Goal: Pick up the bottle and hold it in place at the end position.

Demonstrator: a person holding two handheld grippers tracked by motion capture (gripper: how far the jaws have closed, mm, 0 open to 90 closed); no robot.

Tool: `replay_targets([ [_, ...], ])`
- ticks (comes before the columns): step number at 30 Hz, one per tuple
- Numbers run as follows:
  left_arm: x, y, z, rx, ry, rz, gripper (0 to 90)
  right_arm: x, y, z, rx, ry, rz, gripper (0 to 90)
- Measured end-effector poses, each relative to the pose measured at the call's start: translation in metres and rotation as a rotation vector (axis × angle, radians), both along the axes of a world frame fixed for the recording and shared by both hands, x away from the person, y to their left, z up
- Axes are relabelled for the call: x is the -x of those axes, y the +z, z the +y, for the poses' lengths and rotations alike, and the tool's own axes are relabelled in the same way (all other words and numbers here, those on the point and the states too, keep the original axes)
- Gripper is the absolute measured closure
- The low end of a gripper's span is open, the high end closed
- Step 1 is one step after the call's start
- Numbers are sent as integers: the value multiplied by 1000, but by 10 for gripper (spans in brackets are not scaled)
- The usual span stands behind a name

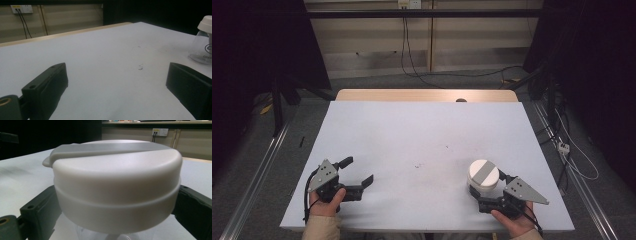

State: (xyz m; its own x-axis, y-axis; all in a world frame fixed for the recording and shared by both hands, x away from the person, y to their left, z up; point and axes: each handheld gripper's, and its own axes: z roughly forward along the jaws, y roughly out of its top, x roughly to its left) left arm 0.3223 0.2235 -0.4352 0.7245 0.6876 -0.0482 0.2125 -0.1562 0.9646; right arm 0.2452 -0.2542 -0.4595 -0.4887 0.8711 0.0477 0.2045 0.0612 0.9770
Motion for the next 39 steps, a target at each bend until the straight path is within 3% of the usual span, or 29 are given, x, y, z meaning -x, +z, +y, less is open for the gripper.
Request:
replay_targets([
  [9,-1,-1,-1,-4,-4,9,36,-1,0,1,19,8,14,24],
  [24,-2,-2,-3,-18,-13,13,39,-14,1,5,43,0,93,26],
  [33,-2,-2,-2,-10,-10,16,41,-20,1,11,57,30,66,172],
  [39,-2,-1,-2,-12,-12,10,41,-21,2,9,46,40,69,182],
])
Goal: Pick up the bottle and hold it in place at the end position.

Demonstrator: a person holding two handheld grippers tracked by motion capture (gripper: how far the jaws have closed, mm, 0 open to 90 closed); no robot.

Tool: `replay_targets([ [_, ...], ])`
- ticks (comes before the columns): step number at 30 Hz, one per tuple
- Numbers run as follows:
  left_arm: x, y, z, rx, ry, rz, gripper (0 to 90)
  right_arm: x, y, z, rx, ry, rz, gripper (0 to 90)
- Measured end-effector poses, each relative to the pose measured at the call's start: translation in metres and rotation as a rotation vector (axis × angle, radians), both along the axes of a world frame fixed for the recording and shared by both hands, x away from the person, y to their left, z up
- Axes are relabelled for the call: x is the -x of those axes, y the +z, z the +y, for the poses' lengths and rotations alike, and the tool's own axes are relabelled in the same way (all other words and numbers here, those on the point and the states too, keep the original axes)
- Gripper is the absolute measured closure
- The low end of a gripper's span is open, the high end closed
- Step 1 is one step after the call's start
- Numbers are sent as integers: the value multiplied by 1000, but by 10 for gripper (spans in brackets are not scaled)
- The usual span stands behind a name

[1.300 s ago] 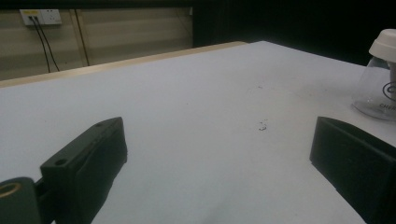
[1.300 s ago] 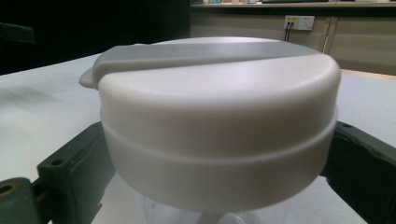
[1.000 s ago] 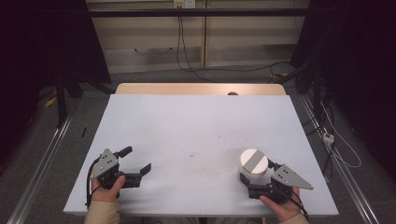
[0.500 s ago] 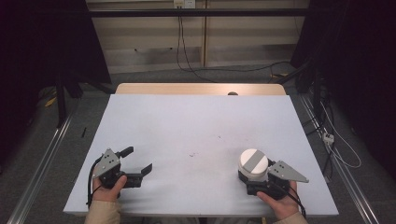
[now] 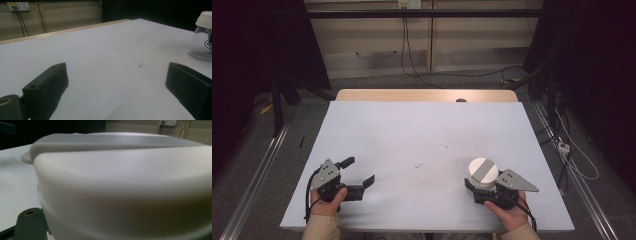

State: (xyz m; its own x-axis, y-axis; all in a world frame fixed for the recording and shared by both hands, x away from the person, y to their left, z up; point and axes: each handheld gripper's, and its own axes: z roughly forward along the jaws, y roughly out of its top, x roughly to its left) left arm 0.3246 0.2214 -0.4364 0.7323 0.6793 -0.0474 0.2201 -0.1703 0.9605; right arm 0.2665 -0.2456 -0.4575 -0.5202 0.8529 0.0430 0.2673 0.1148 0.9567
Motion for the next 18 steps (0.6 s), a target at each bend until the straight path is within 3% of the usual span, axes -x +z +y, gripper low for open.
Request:
replay_targets([
  [18,-1,0,-1,12,-6,6,41,-15,13,3,-25,2,-36,183],
])
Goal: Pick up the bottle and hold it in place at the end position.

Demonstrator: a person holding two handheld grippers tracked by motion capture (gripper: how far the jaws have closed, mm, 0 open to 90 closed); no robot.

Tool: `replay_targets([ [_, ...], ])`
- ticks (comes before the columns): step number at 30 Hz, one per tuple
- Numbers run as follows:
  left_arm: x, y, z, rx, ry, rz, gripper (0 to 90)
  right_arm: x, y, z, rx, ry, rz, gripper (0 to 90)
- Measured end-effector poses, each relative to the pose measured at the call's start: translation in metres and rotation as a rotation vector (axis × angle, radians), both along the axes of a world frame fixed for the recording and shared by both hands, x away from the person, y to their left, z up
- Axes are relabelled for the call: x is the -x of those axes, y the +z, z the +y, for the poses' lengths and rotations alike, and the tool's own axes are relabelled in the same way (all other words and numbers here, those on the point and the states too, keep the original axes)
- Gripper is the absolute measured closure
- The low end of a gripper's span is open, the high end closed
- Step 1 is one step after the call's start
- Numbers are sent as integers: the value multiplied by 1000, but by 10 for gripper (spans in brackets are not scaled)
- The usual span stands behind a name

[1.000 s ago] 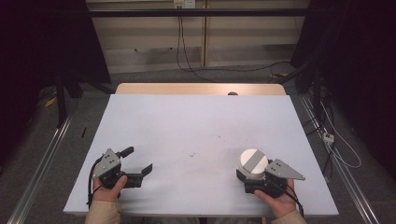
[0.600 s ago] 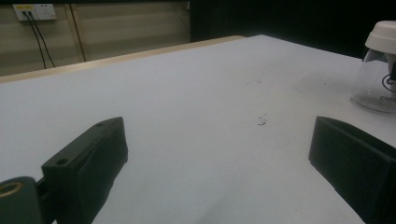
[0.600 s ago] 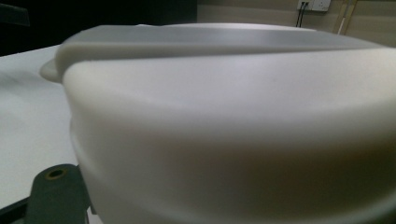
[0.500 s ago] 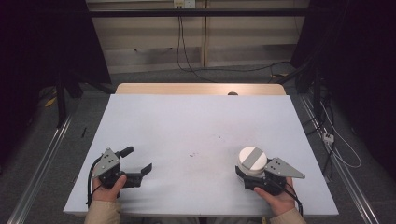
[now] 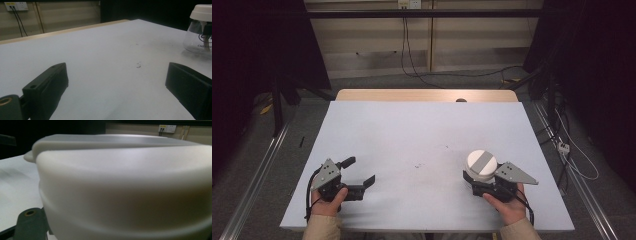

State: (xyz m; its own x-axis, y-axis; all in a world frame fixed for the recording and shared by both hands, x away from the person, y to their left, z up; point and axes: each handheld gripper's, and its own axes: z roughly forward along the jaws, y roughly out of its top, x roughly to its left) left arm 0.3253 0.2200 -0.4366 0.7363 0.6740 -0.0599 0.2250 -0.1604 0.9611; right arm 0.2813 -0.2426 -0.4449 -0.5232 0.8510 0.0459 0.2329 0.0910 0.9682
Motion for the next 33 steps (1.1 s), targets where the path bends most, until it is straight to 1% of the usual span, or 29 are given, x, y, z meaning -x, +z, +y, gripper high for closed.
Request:
replay_targets([
  [11,-1,0,0,-3,-8,1,41,-12,4,7,-22,1,-15,184],
  [18,-1,0,0,3,-7,1,41,-20,4,11,-24,-2,-19,183],
  [24,-1,0,-1,0,-9,2,41,-26,5,16,-36,-4,-19,183],
  [27,-1,0,-1,3,-11,2,41,-30,4,19,-27,-4,-20,184],
  [33,-1,0,-1,-1,-12,3,41,-36,5,23,-27,-2,-24,183],
])
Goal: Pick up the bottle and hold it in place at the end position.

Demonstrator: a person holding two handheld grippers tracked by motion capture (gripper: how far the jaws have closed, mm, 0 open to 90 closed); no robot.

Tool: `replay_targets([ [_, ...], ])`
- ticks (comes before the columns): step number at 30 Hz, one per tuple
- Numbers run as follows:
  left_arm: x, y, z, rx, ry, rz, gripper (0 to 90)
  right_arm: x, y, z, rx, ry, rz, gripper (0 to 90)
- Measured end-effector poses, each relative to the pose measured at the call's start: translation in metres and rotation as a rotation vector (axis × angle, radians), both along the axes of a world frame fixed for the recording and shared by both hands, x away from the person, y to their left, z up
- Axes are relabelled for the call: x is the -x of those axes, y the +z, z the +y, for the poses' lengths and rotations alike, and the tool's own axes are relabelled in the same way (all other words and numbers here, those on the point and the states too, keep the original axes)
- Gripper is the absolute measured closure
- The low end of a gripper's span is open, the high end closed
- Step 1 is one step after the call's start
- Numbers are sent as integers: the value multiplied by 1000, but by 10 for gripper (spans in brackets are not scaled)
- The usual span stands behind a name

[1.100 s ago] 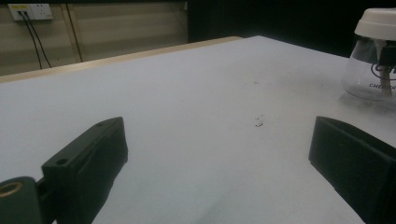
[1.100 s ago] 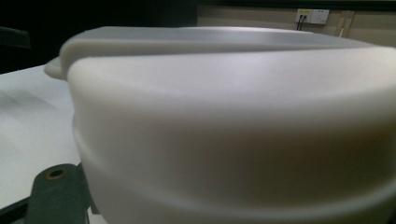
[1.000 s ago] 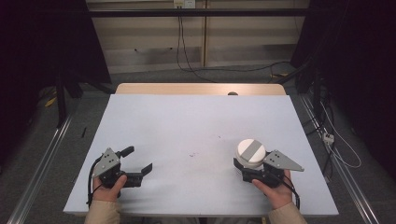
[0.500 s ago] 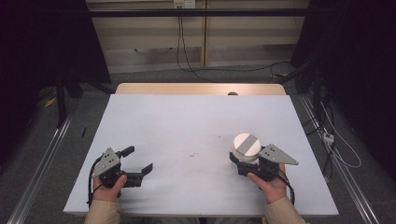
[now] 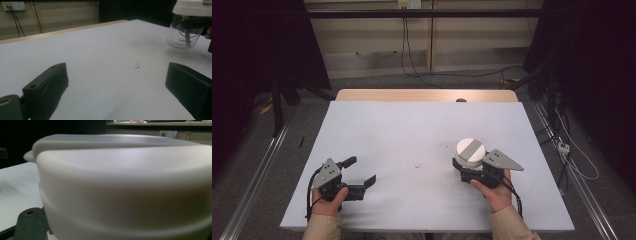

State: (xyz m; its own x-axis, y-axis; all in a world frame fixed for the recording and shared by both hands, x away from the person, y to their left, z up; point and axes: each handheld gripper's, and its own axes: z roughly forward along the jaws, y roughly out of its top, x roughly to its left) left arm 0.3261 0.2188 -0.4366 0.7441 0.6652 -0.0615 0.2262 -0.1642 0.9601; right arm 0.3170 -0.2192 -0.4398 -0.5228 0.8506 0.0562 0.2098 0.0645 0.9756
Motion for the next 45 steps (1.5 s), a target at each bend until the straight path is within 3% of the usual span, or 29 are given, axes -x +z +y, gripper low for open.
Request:
replay_targets([
  [45,-2,-1,-1,7,-12,2,43,-38,1,32,19,8,-16,184],
])
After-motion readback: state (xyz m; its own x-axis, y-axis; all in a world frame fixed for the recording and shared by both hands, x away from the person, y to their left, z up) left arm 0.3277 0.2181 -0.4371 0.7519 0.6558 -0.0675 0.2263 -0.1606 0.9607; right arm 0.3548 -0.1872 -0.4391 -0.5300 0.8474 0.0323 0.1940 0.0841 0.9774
